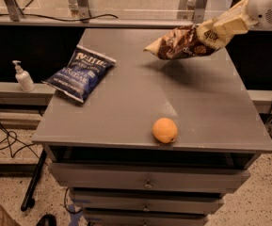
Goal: Pick brown chip bag
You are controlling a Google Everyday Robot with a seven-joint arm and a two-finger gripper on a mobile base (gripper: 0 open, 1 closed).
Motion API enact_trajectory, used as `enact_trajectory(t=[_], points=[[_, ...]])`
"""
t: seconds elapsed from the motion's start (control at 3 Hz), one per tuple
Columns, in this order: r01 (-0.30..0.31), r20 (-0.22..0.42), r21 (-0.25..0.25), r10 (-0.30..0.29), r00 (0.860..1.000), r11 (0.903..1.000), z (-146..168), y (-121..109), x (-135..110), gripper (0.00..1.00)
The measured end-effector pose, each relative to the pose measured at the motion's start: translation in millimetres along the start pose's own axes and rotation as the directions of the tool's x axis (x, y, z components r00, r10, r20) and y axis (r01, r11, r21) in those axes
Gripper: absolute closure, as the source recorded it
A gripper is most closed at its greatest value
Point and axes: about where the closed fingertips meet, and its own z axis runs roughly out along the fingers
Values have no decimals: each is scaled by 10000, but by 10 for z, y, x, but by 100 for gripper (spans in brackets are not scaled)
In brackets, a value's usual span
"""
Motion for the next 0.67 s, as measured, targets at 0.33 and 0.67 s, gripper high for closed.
enact_trajectory(t=[0.33, 0.67], points=[[317, 982, -1, -316, 9947, 9995, -207, 49, -294, 100], [317, 982, -2, -316, 9947, 9995, -206, 49, -294, 100]])
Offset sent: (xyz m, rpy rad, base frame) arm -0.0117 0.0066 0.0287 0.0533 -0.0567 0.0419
